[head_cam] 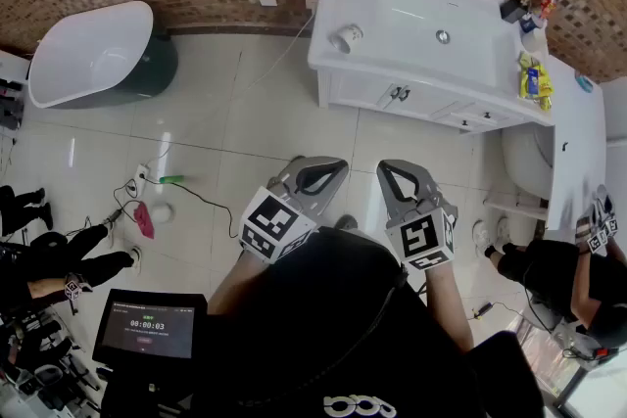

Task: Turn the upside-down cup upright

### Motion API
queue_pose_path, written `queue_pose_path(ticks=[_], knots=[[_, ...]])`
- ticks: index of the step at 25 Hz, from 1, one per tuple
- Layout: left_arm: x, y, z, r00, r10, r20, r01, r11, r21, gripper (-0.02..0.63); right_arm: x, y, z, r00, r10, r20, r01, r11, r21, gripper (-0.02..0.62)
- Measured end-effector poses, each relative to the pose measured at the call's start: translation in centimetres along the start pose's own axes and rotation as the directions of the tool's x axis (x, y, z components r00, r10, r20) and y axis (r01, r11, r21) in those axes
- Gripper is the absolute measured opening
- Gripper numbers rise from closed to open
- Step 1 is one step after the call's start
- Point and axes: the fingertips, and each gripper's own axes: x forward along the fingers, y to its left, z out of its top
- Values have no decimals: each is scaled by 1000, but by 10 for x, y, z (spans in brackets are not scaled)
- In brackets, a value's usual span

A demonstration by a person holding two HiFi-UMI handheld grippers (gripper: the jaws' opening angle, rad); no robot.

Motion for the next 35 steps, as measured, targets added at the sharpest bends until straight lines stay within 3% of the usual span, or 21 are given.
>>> queue_pose_path(ticks=[8, 15, 24, 35], knots=[[-14, 96, 24, 1000, 11, -7, -11, 1000, -18, 15, 115, -50, 20, 994, -70, -84, 70, 998, -6, -8], [-10, 146, 34, 1000, 19, -14, -19, 998, -59, 15, 199, -96, 17, 980, -127, -156, 127, 992, -9, 16], [34, 195, 45, 993, 63, -102, -70, 995, -72, 15, 304, -147, -10, 974, -73, -213, 69, 997, -24, 77], [87, 248, 80, 980, 141, -137, -152, 986, -69, 15, 387, -165, -56, 951, -22, -307, -5, 996, -87, 127]])
